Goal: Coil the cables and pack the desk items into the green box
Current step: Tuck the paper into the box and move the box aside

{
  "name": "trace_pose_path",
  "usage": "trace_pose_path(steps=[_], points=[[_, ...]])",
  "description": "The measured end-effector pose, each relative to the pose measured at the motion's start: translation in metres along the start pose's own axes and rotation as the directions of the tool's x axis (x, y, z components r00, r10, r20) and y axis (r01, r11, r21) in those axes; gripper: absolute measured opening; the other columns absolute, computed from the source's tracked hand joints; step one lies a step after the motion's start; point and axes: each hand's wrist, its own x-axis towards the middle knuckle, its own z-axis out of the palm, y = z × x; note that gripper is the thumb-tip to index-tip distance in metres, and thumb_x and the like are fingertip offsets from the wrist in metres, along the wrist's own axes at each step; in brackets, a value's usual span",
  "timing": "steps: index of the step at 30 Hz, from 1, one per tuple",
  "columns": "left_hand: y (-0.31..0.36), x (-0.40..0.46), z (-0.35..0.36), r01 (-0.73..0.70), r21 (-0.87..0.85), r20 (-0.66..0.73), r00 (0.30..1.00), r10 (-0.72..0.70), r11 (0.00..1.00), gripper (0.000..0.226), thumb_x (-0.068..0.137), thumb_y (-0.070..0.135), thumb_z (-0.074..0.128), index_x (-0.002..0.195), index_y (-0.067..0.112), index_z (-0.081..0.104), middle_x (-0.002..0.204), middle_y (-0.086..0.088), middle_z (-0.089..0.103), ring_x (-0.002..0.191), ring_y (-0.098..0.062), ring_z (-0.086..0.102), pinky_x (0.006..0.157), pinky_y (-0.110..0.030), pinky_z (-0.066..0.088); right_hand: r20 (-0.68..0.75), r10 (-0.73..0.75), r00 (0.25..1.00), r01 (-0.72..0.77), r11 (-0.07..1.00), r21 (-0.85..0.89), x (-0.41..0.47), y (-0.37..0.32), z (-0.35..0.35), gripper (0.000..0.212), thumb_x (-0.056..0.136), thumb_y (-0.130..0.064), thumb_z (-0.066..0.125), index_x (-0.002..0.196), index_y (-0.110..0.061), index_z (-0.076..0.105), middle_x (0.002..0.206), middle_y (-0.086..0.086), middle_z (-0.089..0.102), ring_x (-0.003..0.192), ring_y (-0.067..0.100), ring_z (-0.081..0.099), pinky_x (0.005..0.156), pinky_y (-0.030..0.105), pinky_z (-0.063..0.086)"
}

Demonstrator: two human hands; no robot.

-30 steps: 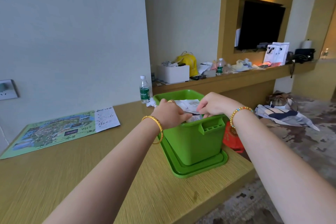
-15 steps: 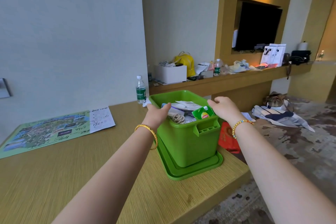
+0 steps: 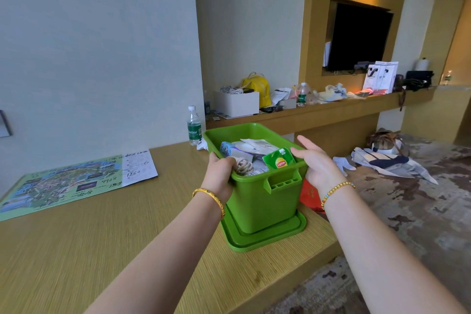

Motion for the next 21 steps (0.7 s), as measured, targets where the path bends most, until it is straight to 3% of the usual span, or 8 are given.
trace_pose_path(steps=[3,6,8,10,13,16,19,21], points=[[0.016,-0.010,-0.003,-0.072,-0.049,0.027,0.997,0.073,0.996,0.055,0.075,-0.018,0.027,0.119,0.012,0.042,0.097,-0.017,0.054,0.081,-0.034,0.058,0.068,-0.040,0.055,0.010,-0.065,0.998,0.064,0.996,0.055,-0.012,-0.010,0.010,0.054,0.089,-0.002,0.055,0.136,-0.026,0.046,0.149,0.011,0.034,0.137,0.026,0.030,0.112,0.046,0.025],[0.041,-0.023,-0.018,-0.164,-0.078,0.011,0.986,0.165,0.983,0.060,0.075,-0.019,0.026,0.125,0.008,0.043,0.090,-0.014,0.059,0.074,-0.028,0.061,0.053,-0.028,0.055,0.044,-0.132,0.990,0.128,0.988,0.089,-0.020,-0.026,0.039,0.051,0.089,-0.001,0.054,0.133,-0.027,0.049,0.141,0.010,0.045,0.126,0.023,0.045,0.096,0.036,0.043],[0.057,-0.033,-0.037,-0.228,-0.070,-0.021,0.974,0.227,0.971,0.061,0.074,-0.018,0.027,0.128,0.007,0.043,0.092,-0.014,0.060,0.076,-0.027,0.061,0.056,-0.027,0.056,0.083,-0.165,0.983,0.155,0.981,0.116,-0.025,-0.030,0.065,0.050,0.089,0.001,0.052,0.133,-0.024,0.050,0.135,0.010,0.052,0.116,0.024,0.055,0.092,0.039,0.050],[0.072,-0.043,-0.061,-0.283,-0.065,-0.053,0.958,0.280,0.957,0.060,0.075,-0.016,0.030,0.129,0.009,0.043,0.097,-0.017,0.059,0.081,-0.031,0.061,0.069,-0.035,0.056,0.147,-0.161,0.976,0.139,0.979,0.147,-0.031,-0.025,0.095,0.049,0.090,0.003,0.049,0.133,-0.022,0.049,0.130,0.009,0.055,0.108,0.025,0.060,0.081,0.038,0.054],[0.087,-0.060,-0.104,-0.312,-0.047,-0.147,0.942,0.302,0.949,0.056,0.077,-0.011,0.035,0.127,0.013,0.045,0.101,-0.018,0.056,0.087,-0.032,0.057,0.082,-0.047,0.050,0.249,-0.110,0.962,0.085,0.990,0.109,-0.041,-0.002,0.143,0.050,0.091,0.007,0.044,0.133,-0.021,0.049,0.133,0.010,0.053,0.109,0.026,0.058,0.093,0.043,0.049],[0.097,-0.076,-0.148,-0.288,0.012,-0.311,0.909,0.278,0.957,0.056,0.072,-0.009,0.033,0.120,0.017,0.047,0.086,-0.013,0.051,0.072,-0.026,0.052,0.066,-0.038,0.047,0.334,-0.097,0.938,0.098,0.995,0.013,-0.050,0.024,0.189,0.051,0.091,0.008,0.043,0.134,-0.019,0.049,0.142,0.006,0.044,0.123,0.024,0.048,0.107,0.042,0.037],[0.100,-0.090,-0.180,-0.274,0.022,-0.452,0.855,0.254,0.962,0.053,0.071,-0.009,0.030,0.113,0.018,0.047,0.075,-0.009,0.046,0.060,-0.021,0.047,0.056,-0.029,0.043,0.391,-0.085,0.916,0.116,0.992,-0.058,-0.058,0.040,0.226,0.051,0.091,0.009,0.043,0.135,-0.016,0.048,0.139,0.000,0.041,0.119,0.017,0.044,0.093,0.025,0.041],[0.101,-0.095,-0.193,-0.266,0.023,-0.532,0.813,0.237,0.964,0.062,0.071,-0.009,0.030,0.128,0.013,0.041,0.071,-0.006,0.046,0.056,-0.020,0.045,0.052,-0.026,0.041,0.440,-0.058,0.896,0.110,0.990,-0.093,-0.058,0.047,0.244,0.051,0.090,0.009,0.043,0.134,-0.016,0.049,0.140,0.000,0.042,0.119,0.017,0.044,0.089,0.022,0.041]])
